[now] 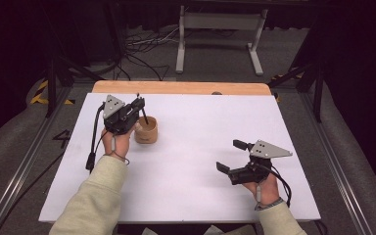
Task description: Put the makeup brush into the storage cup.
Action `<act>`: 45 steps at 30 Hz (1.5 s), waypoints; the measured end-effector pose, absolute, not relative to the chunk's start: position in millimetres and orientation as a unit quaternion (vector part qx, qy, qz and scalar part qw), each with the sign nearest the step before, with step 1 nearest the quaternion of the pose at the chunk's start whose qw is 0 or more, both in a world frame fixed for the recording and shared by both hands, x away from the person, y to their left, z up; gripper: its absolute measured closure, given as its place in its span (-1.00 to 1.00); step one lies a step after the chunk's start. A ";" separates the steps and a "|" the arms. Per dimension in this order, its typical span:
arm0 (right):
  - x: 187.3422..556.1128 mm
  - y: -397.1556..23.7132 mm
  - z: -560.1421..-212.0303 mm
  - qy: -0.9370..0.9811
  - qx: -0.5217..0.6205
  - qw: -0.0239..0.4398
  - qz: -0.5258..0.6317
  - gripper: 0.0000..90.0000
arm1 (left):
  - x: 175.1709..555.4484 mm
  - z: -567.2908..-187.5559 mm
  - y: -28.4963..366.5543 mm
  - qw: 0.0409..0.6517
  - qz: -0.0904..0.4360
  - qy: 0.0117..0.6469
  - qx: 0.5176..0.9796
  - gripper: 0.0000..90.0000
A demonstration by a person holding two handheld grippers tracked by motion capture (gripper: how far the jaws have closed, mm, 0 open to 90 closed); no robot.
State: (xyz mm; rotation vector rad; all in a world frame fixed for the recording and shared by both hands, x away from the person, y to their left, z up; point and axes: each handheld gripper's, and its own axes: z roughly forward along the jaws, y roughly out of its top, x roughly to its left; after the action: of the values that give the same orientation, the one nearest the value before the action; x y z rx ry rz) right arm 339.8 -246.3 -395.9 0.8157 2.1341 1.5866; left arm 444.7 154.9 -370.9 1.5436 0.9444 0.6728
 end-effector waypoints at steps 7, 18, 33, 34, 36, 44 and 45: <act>340.4 -245.4 -396.5 0.756 0.290 0.173 0.560 -1.00 | 446.5 -374.2 154.6 0.566 0.279 0.406 0.661 0.83; 340.8 -246.0 -396.3 0.756 0.292 0.171 0.561 -1.00 | 446.6 -375.2 154.5 0.563 0.276 0.406 0.665 0.83; 342.7 -250.8 -395.5 0.751 0.302 0.178 0.559 -0.99 | 438.9 -366.3 164.5 0.576 0.270 0.397 0.662 -0.50; 343.0 -250.9 -395.4 0.751 0.302 0.178 0.559 -0.99 | 437.7 -366.0 165.7 0.573 0.270 0.397 0.664 -0.51; 343.4 -250.5 -395.5 0.752 0.301 0.182 0.557 -0.99 | 433.7 -364.7 169.6 0.559 0.277 0.398 0.672 -0.58; 345.6 -252.3 -396.1 0.753 0.304 0.186 0.553 -0.99 | 410.0 -354.0 185.7 0.563 0.280 0.376 0.680 -0.74; 345.9 -253.0 -396.0 0.753 0.304 0.186 0.553 -0.99 | 407.7 -352.8 186.7 0.564 0.280 0.375 0.680 -0.77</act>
State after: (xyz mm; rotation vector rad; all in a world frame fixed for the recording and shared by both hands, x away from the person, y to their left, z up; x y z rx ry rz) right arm 345.9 -253.0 -396.0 0.8556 2.1207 1.5577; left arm 407.7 186.7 -352.8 1.6002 0.8822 0.6584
